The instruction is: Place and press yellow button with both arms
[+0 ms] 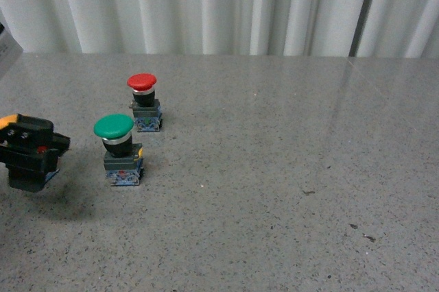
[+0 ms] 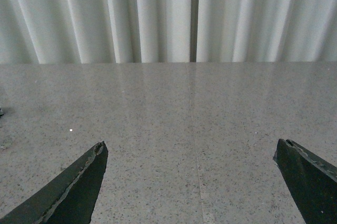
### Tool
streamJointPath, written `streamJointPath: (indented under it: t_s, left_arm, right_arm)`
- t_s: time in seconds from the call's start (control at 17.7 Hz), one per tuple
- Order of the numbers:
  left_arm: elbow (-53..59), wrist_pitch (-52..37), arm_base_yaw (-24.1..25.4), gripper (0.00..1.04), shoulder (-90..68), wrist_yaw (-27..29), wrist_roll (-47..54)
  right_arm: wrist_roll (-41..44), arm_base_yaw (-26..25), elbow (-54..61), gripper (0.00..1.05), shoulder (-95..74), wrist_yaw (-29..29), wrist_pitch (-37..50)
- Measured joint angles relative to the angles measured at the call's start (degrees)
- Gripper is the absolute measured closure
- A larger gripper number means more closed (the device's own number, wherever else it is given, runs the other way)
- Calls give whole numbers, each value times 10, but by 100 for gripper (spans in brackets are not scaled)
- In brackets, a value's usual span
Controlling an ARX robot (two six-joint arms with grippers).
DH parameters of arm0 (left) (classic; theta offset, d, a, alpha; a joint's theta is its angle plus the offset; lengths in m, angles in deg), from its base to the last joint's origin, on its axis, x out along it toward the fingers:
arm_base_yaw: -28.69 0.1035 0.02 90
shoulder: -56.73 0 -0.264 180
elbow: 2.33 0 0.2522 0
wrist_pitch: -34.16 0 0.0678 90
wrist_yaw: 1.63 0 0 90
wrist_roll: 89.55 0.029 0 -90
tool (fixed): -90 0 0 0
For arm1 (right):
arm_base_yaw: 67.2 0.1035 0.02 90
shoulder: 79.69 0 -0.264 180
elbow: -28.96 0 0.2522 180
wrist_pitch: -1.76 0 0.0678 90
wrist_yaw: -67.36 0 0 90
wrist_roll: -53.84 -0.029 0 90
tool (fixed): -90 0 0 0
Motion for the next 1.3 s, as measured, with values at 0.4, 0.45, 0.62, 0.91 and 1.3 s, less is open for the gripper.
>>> streamJointPath:
  t_s: [0.4,0.45,0.62,0.91,1.3]
  left_arm:
    - [8,29,-11,70,102,16,11]
    - [3,33,-23,70,112,18,2]
    - [-51,33,-87,70,121,34,-49]
    - [-180,35,-244,71,22,96,-139]
    - [-257,41,-345,71,-165,189,-275]
  right_arm:
    - [0,0,0,6,0,0,0]
    - [0,0,0,6,0,0,0]
    - [0,0,0,6,0,0,0]
    - [0,0,0,6,0,0,0]
    - [0,0,0,6,0,0,0]
